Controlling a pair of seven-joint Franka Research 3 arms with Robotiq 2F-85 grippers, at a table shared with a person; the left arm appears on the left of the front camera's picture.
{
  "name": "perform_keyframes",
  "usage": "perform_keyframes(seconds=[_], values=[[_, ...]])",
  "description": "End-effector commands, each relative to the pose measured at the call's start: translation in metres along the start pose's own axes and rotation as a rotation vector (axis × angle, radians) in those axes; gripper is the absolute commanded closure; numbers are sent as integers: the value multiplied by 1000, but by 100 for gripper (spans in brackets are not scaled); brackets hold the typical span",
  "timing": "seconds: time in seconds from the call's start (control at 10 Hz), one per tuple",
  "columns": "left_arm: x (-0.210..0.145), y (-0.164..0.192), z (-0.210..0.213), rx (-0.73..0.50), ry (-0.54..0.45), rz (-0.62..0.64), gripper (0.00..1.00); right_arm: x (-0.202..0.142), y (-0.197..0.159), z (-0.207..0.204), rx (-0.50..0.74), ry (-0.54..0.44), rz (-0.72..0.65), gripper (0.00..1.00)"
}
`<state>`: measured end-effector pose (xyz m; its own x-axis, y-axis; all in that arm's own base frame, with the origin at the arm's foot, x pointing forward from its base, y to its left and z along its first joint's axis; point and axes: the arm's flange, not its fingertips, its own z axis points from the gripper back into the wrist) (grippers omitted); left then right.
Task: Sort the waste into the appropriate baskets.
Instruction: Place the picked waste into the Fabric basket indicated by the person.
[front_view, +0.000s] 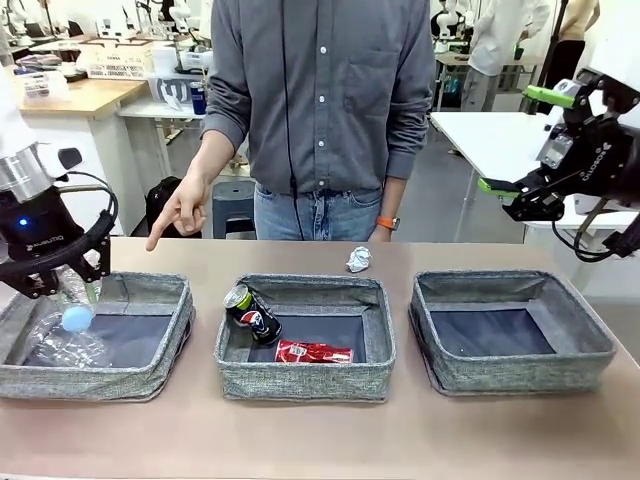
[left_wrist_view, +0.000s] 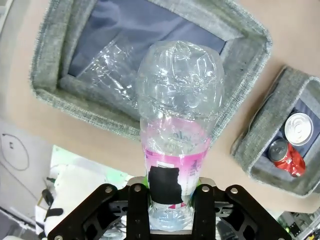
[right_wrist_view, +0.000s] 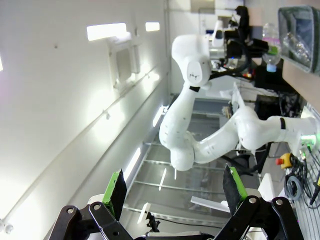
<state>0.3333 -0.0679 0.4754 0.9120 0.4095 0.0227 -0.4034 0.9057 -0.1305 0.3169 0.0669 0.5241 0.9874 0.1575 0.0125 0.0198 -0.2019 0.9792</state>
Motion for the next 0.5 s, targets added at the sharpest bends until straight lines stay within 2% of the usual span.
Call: perform_keyframes(seconds=[0.0,0.3,0.4], values=[[-4,-3,1,-32,-15,8,79,-1,4,-2,25,-4,11,0],[0,-7,-1,-11,-50,33,79,-1,4,-2,25,-4,11,0],[0,-8,-2,35,-81,77,47,-1,4,-2,25,-4,11,0]])
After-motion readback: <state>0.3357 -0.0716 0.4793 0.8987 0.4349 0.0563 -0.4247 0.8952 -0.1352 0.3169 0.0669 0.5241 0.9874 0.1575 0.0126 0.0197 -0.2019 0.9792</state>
